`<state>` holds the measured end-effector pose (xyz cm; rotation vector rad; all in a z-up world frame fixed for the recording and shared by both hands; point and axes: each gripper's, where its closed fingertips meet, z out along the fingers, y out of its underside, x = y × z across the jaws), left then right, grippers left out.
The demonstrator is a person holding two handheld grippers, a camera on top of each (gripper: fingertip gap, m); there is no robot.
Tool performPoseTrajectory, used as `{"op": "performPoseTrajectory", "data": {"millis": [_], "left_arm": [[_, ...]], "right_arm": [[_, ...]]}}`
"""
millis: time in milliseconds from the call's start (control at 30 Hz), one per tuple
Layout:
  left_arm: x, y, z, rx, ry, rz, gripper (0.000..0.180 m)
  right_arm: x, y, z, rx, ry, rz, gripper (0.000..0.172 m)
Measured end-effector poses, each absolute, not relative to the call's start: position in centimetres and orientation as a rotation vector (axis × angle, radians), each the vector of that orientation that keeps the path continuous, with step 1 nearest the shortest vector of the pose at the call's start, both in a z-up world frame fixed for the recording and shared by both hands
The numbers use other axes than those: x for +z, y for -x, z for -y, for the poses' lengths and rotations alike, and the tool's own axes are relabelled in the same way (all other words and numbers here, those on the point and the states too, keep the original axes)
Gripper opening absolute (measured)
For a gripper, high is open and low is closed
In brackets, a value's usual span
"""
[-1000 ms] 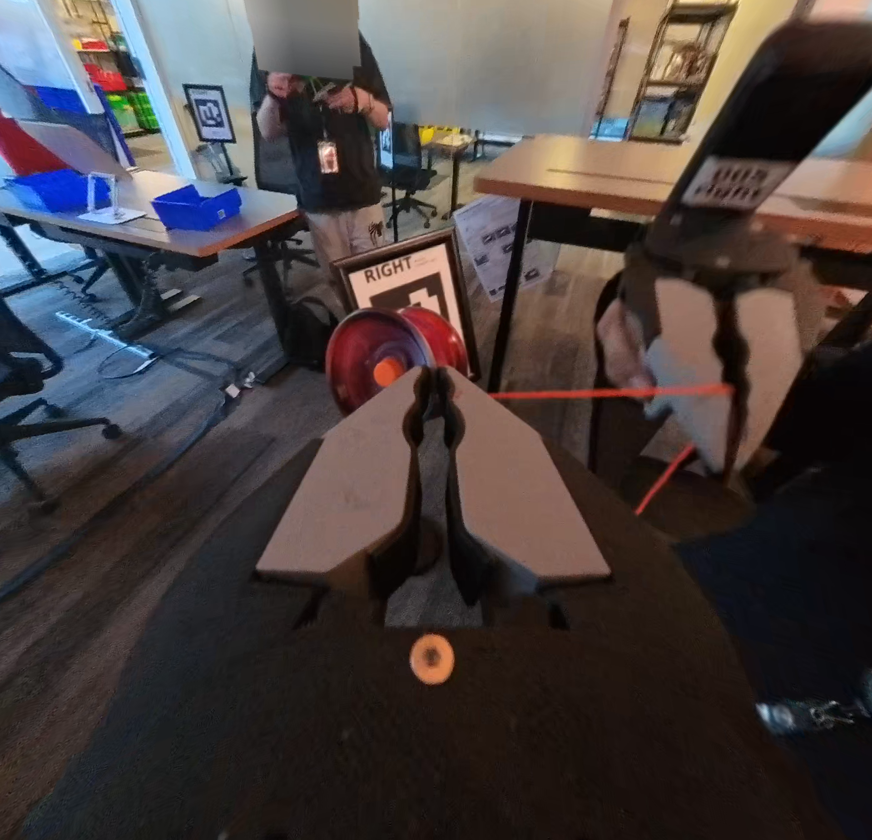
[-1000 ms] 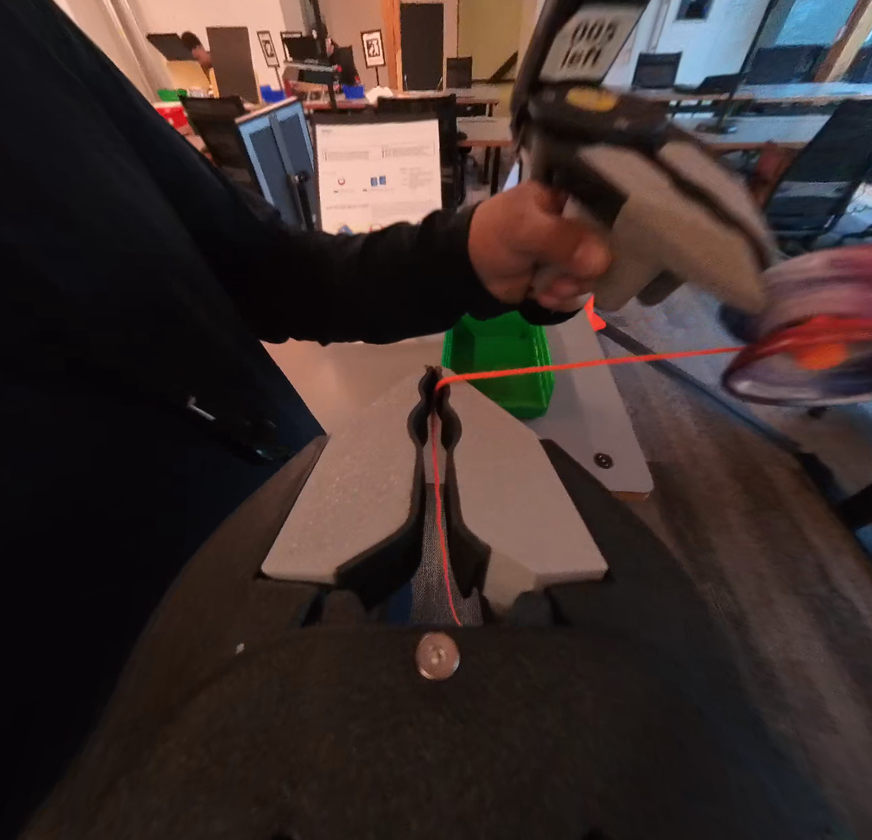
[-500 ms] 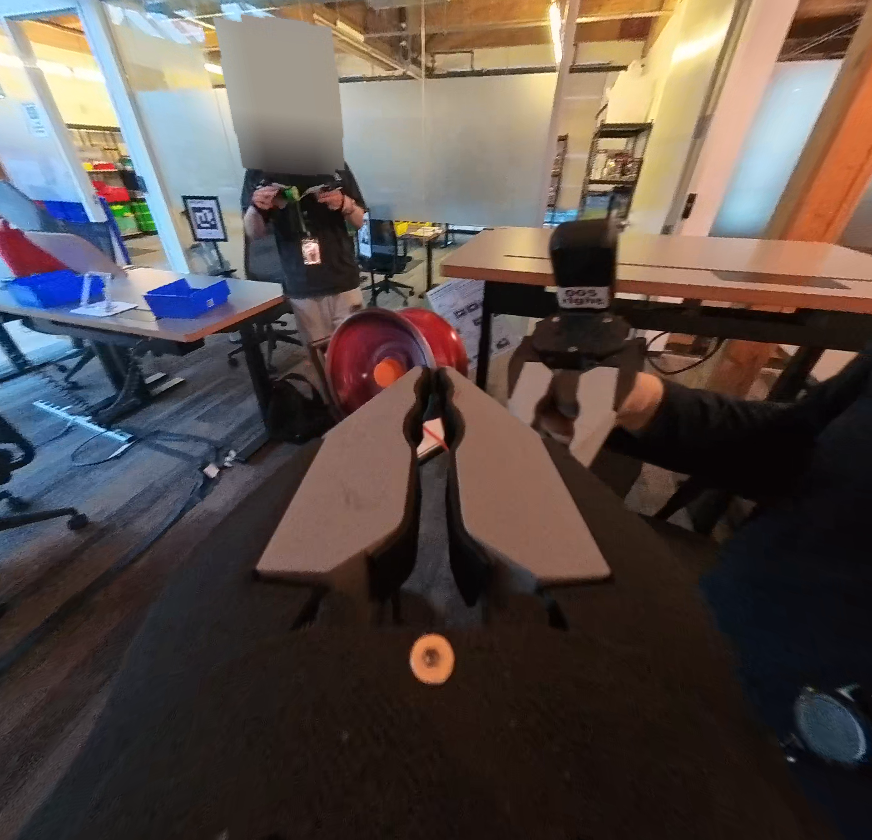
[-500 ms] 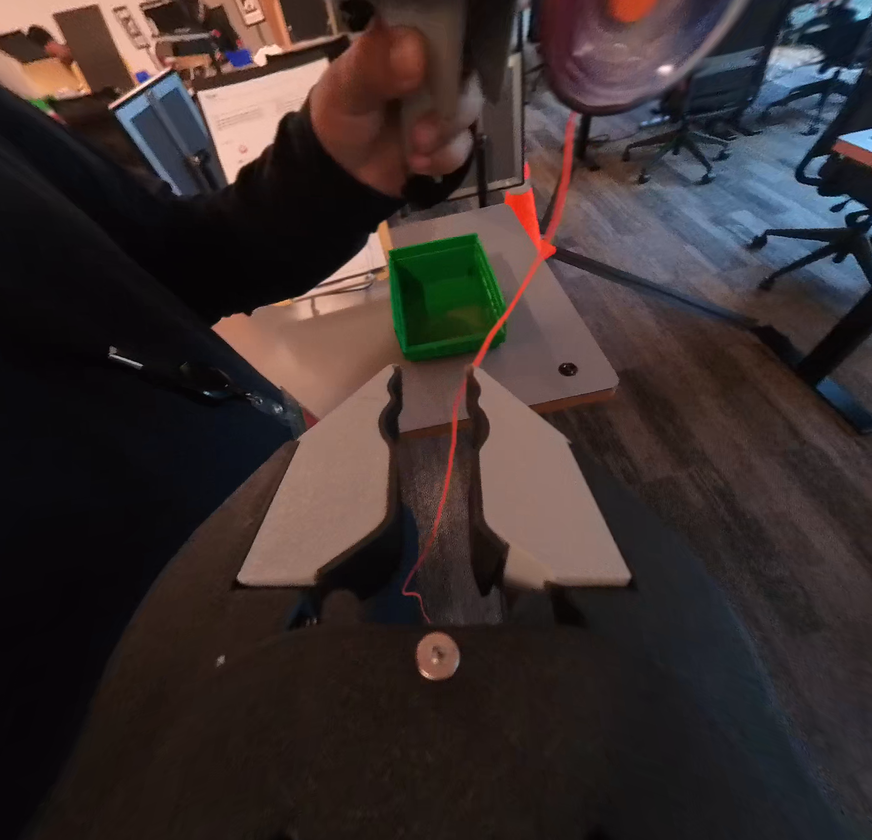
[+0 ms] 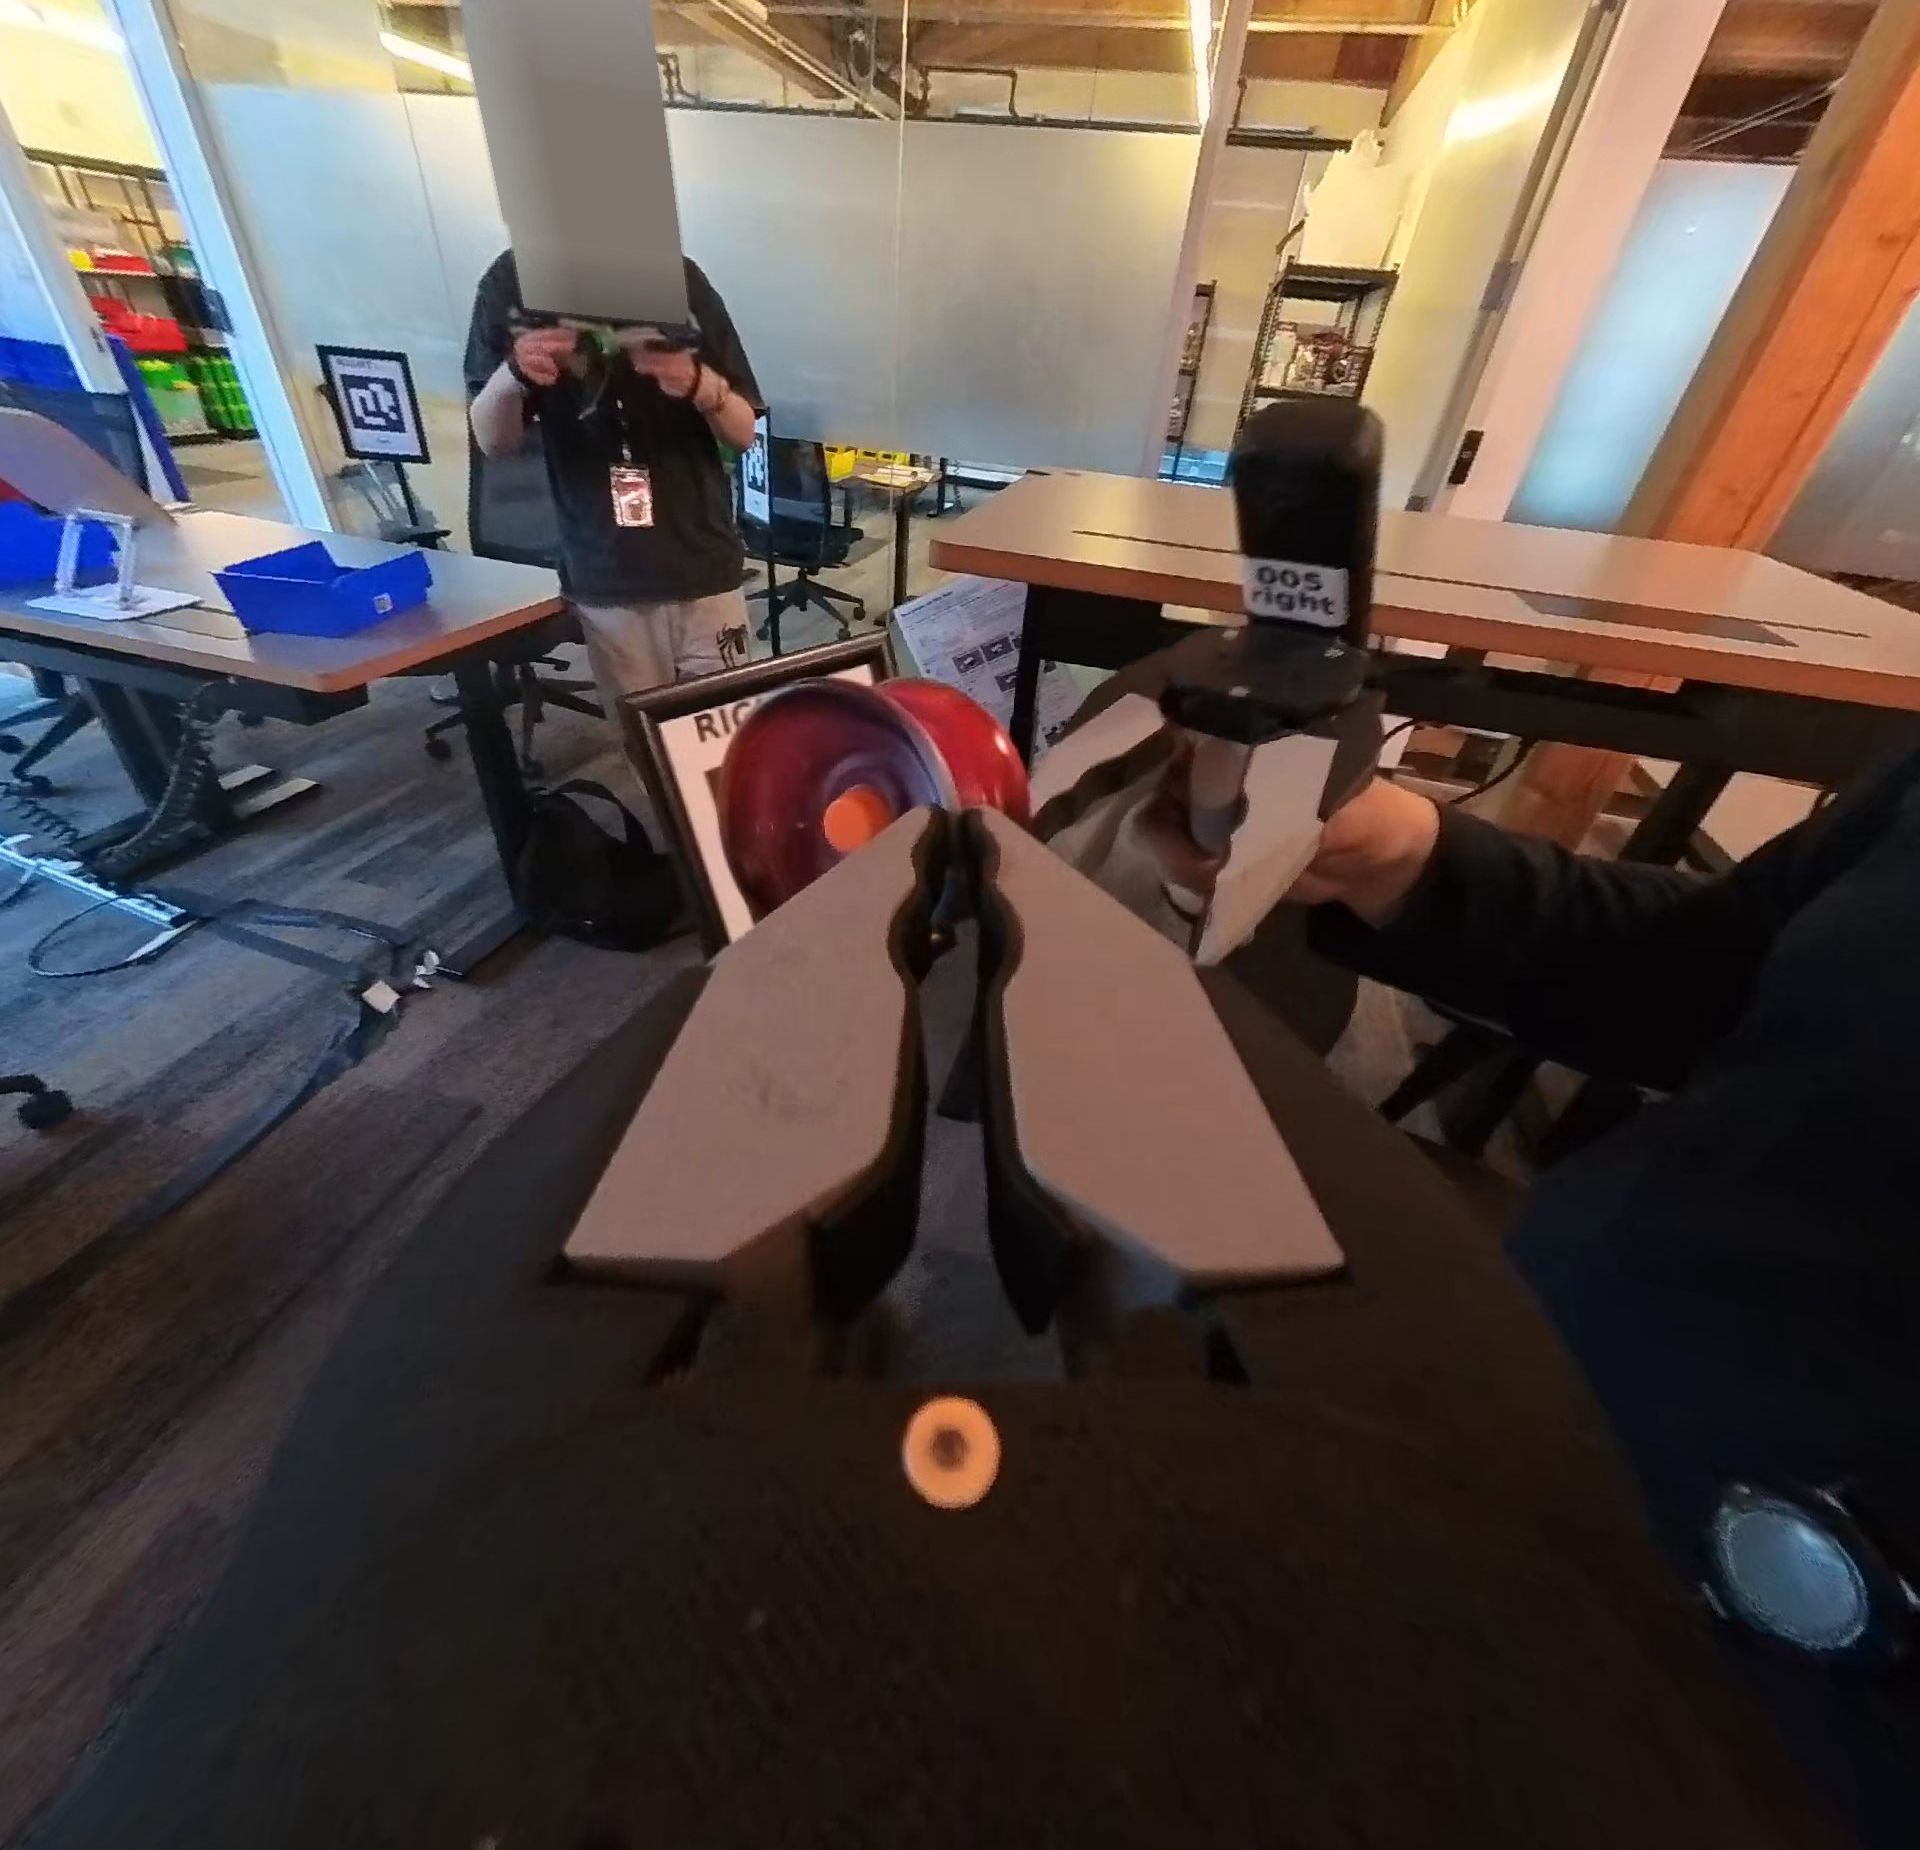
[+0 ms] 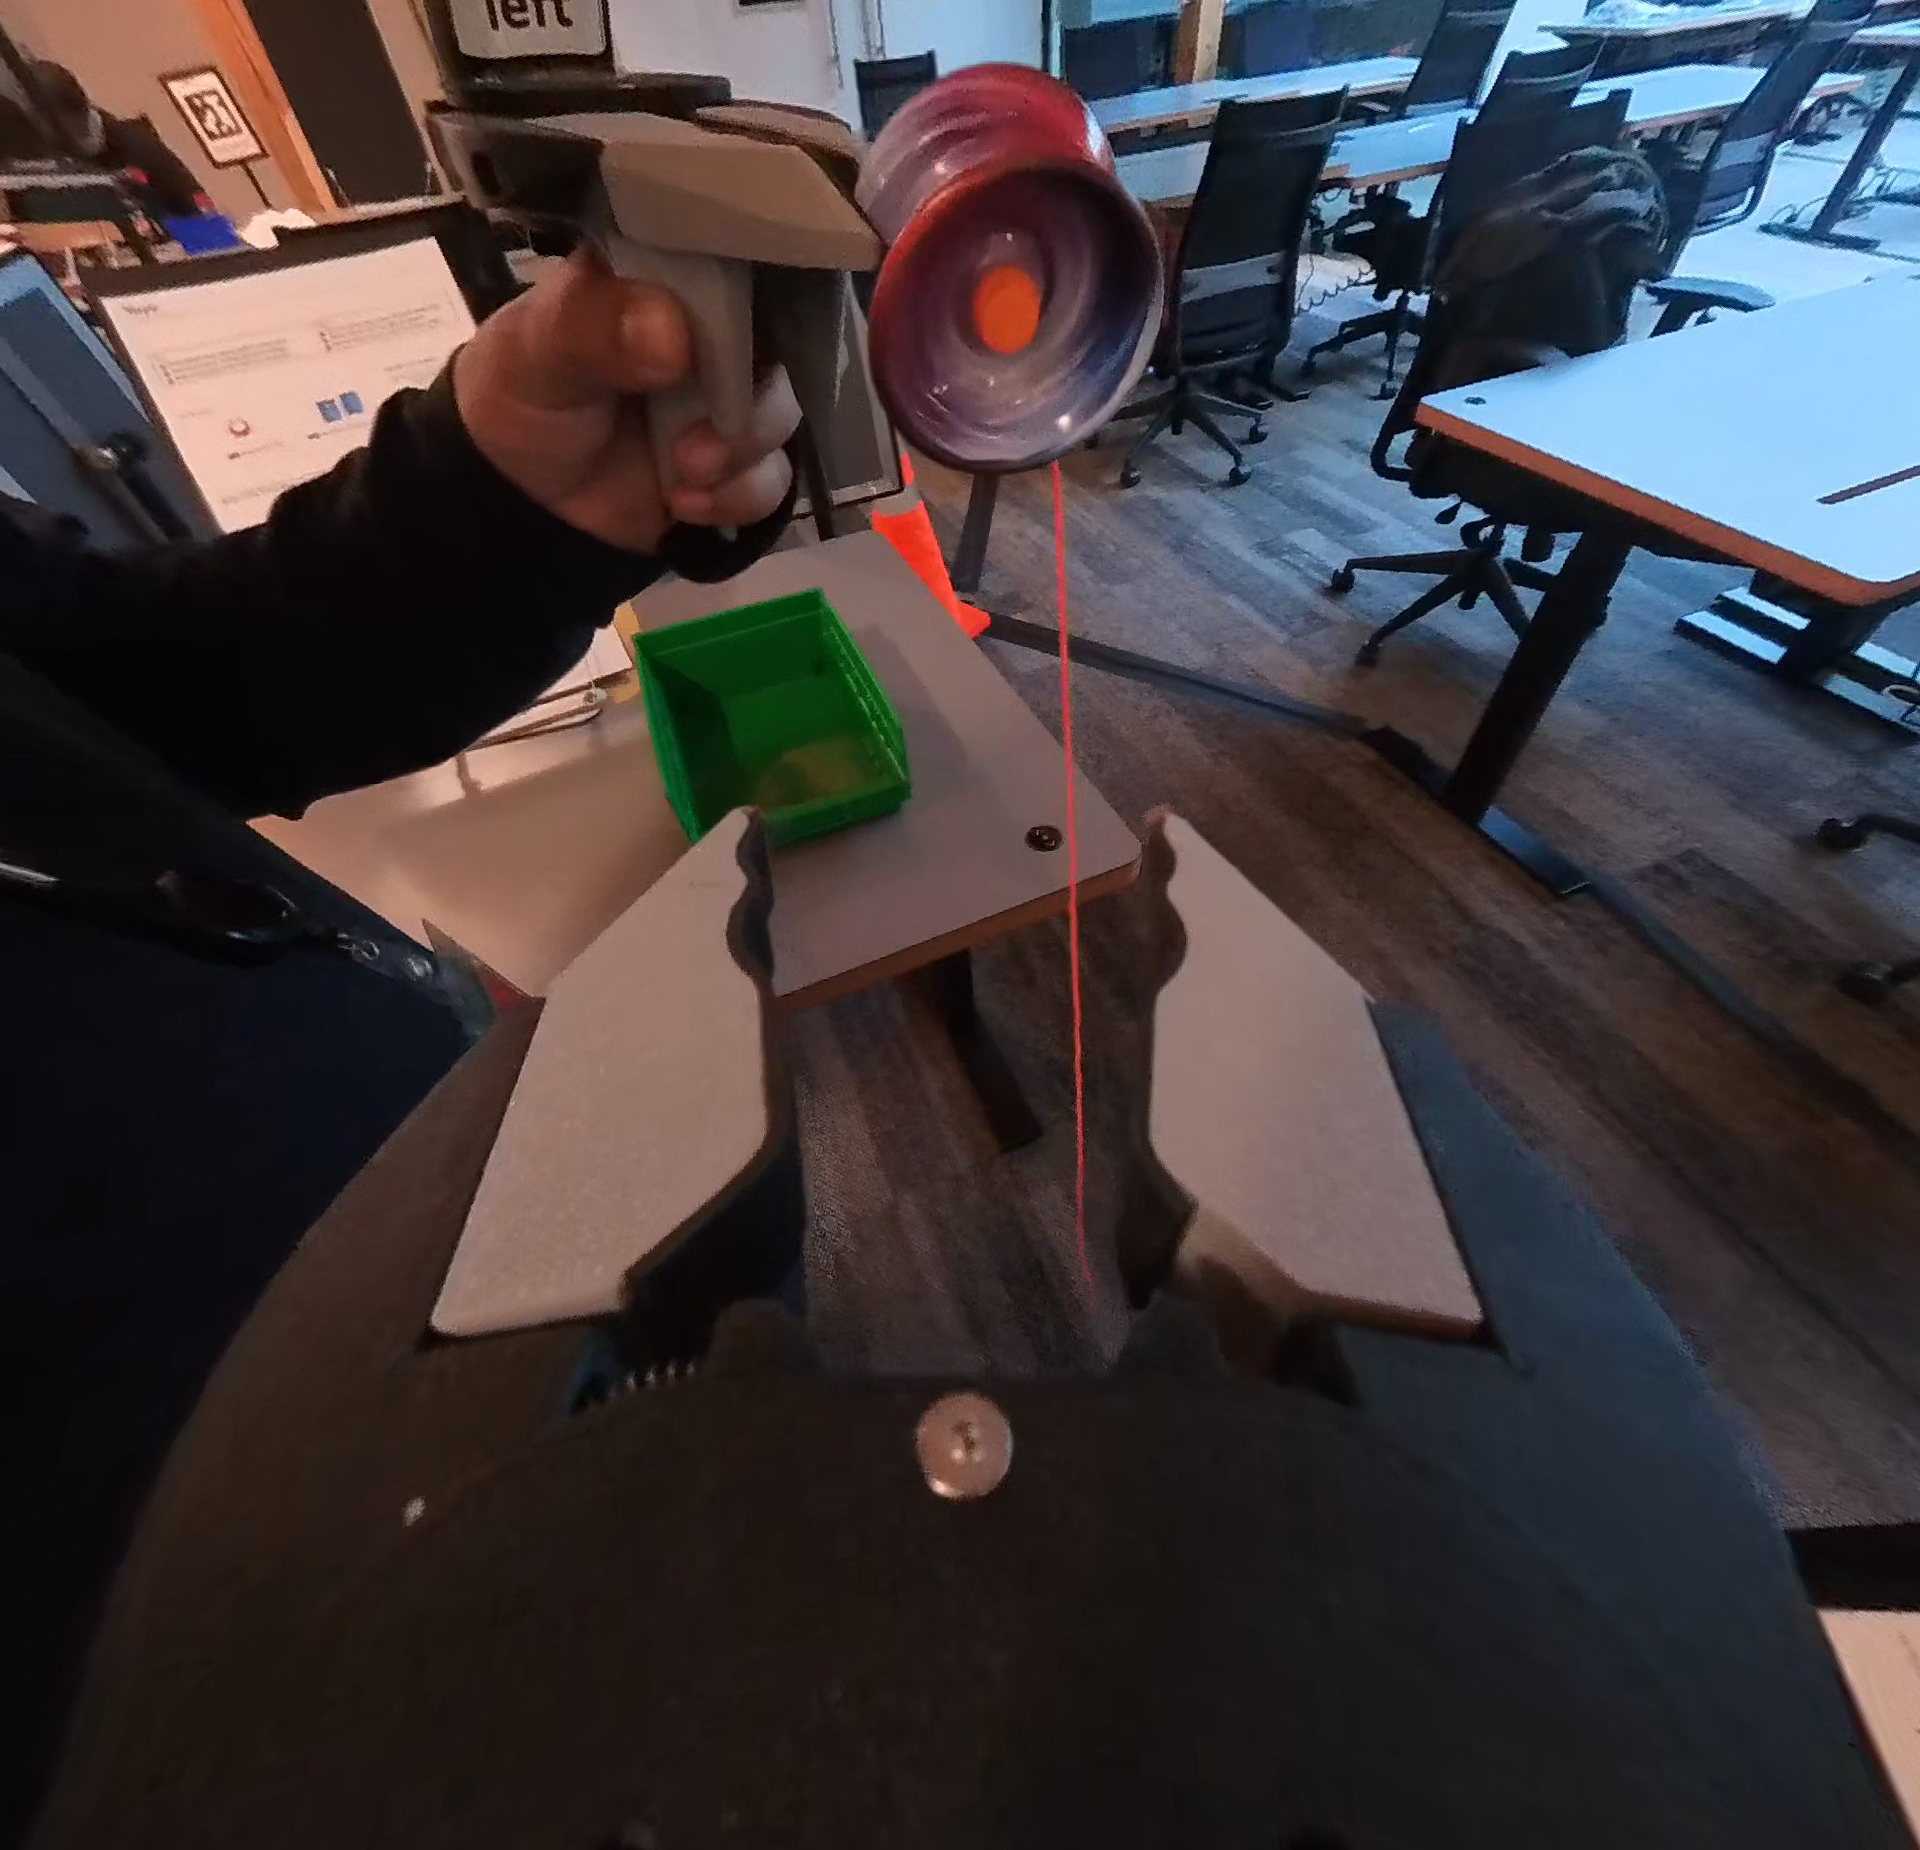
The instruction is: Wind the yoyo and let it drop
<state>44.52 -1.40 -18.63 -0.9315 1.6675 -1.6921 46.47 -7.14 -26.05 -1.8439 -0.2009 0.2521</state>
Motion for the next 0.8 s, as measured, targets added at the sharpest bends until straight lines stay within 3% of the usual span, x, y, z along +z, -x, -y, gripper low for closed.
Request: {"op": "performPoseTrajectory", "data": {"millis": [533, 800], "left_arm": [[-18.1, -43.9, 4.7, -1.813, 0.848, -1.693, 0.000], [-17.7, -44.4, 0.3, -1.739, 0.967, -1.520, 0.000]], "right_arm": [[-27.7, -42.6, 2.9, 0.293, 1.863, 0.278, 0.069], [-27.1, -42.8, 4.4, 0.071, 1.858, 0.362, 0.067]]}}
